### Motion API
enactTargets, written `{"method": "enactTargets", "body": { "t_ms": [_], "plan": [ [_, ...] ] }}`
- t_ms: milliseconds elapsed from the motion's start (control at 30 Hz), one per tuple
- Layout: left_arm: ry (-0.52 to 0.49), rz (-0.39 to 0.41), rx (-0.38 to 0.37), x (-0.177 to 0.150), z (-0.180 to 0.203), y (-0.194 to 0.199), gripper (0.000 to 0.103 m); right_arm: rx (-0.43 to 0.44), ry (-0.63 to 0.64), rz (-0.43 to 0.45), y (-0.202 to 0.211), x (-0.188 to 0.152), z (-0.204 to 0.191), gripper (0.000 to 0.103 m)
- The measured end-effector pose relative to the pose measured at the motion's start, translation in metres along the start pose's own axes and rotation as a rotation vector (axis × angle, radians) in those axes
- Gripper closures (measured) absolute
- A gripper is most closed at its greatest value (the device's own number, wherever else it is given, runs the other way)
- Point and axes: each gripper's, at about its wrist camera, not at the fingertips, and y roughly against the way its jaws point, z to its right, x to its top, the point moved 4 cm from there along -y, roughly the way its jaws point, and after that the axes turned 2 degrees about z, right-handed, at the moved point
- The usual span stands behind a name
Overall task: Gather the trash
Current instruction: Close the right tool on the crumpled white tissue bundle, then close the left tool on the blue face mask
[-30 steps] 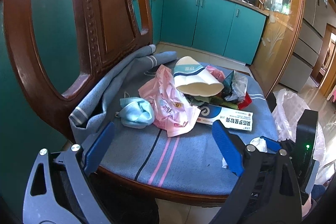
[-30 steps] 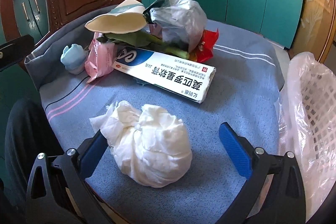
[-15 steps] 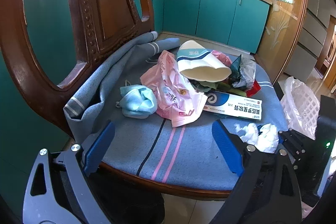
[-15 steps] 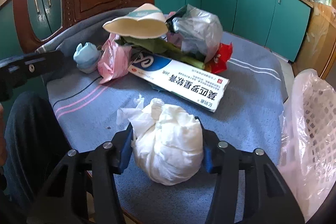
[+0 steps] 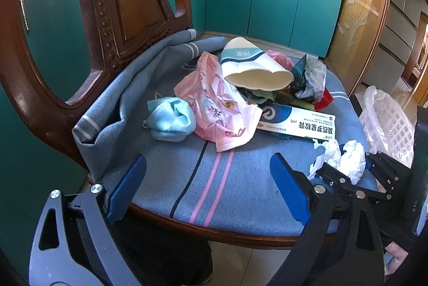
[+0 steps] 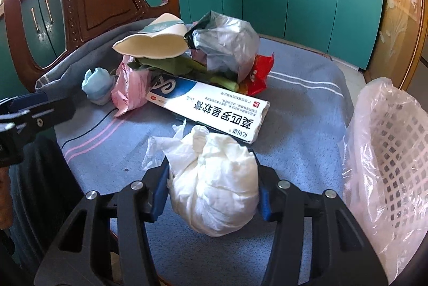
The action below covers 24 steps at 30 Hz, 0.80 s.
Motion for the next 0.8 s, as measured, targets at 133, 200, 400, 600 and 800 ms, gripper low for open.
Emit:
{"method": "enactTargets", "body": {
  "t_ms": [133,200,400,600,800],
  "plan": [
    [-0.01,-0.006,0.001,-0.001,0.002,-0.001,0.009,0.0,-0.007,0.0,0.001,-0.002,0.002,0.05],
    [-0.011,-0.01,-0.004,-0.001,0.002,-0.001,0.009,-0.002,-0.009,0.0,0.001,-0.002,0.002,0.05],
    [0.009,-0.011,-0.029,0.002,-0.005,-0.001,0.01,-0.006,-0.036,0.004,0.001,0.0,0.006,0.05],
    [0.083,-0.032,-0.101,0.007,-0.017,-0.006,0.012,-0.008,-0.039,0.0,0.001,0.0,0.006,0.049],
    [0.079,-0.029,-0.046,0.021,-0.022,-0.024,0.028,-0.004,-0.036,0.0,0.002,0.001,0.005,0.049]
  ]
}}
